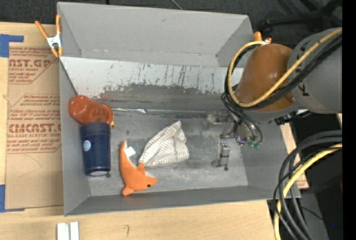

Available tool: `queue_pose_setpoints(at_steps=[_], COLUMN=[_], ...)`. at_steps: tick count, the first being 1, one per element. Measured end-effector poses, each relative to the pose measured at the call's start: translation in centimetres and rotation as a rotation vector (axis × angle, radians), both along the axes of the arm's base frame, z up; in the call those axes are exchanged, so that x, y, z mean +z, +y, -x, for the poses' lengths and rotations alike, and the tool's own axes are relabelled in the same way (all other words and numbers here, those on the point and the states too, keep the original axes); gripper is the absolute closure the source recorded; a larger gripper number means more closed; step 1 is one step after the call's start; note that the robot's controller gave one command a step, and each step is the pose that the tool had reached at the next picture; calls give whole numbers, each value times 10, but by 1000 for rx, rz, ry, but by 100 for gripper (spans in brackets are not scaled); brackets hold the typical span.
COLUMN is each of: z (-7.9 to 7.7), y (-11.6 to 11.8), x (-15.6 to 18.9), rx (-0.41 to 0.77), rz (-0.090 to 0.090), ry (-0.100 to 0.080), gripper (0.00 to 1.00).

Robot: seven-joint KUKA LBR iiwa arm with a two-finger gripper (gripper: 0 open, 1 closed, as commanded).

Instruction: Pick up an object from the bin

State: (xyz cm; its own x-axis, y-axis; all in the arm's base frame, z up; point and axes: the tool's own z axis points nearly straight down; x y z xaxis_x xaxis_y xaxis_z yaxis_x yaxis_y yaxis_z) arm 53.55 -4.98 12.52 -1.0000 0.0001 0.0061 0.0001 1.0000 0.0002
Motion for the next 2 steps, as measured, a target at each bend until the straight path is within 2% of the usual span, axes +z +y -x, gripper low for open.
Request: queue_pose_setpoints(at_steps=[1, 2], z=[-2, -19], y=[0, 32], x=[5, -30], rx=[1, 5], rz=[0, 1], ry=[-7, -12], gripper=[0, 0])
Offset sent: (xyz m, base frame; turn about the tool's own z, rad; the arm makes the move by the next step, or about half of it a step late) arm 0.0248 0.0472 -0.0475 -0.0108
